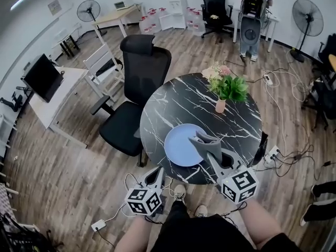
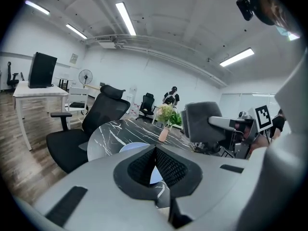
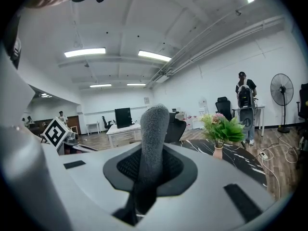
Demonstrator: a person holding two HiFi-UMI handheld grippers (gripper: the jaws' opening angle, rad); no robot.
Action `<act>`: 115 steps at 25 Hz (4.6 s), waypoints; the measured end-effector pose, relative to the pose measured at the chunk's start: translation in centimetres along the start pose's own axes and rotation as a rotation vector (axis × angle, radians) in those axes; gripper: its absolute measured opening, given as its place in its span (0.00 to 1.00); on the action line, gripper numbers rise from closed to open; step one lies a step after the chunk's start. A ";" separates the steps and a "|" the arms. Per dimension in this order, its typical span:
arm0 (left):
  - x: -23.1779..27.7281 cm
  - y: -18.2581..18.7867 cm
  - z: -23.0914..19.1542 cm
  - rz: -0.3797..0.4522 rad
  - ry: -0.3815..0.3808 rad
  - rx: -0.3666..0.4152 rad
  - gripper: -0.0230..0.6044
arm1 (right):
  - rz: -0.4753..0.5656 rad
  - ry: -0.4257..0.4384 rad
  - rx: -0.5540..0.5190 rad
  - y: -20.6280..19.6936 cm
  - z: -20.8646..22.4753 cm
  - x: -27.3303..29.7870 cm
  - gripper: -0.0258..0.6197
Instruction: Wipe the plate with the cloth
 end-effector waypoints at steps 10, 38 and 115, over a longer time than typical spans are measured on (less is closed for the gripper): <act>6.2 -0.4 -4.8 -0.118 -0.038 -0.012 0.07 | -0.045 -0.041 0.003 -1.0 0.8 5.4 0.14; 21.1 -4.8 -12.6 -0.495 -0.137 -0.050 0.30 | -0.282 -0.149 -0.113 -6.2 2.7 17.0 0.14; 27.9 -7.0 -13.6 -0.620 -0.076 -0.144 0.09 | -1.106 0.025 -0.694 -18.3 12.2 26.6 0.13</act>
Point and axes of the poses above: the fingertips, and each gripper's own axes: x forward along the fingers, z to its right, y out of its top, the point moved 10 cm from there along -x, backward along the fingers, and after that the axes turned 8 degrees about y, right-handed, at the moved point
